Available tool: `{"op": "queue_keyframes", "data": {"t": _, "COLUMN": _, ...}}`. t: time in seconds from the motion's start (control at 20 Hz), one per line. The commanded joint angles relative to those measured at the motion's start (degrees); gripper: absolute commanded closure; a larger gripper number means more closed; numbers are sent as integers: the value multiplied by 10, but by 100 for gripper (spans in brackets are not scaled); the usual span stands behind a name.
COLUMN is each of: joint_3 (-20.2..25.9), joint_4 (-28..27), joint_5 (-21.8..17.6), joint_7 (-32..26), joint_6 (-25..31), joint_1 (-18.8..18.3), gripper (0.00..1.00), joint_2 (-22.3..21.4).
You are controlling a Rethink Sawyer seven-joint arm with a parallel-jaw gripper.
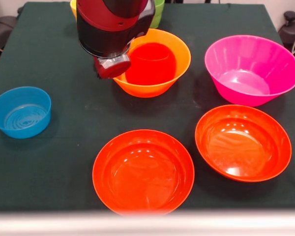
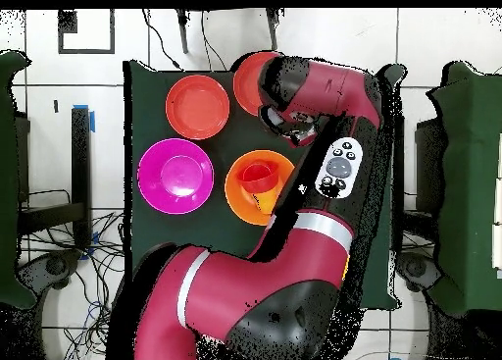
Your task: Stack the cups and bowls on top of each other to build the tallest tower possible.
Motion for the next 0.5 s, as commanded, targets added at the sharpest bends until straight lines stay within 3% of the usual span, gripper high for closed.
{"op": "queue_keyframes", "data": {"t": 0.05, "joint_3": 52, "joint_4": 41, "joint_5": -41, "joint_7": -74, "joint_6": -23, "joint_1": 12, "gripper": 100, "joint_2": 1}}
{"op": "queue_keyframes", "data": {"t": 0.5, "joint_3": 56, "joint_4": 26, "joint_5": -41, "joint_7": -62, "joint_6": -2, "joint_1": 10, "gripper": 100, "joint_2": 9}}
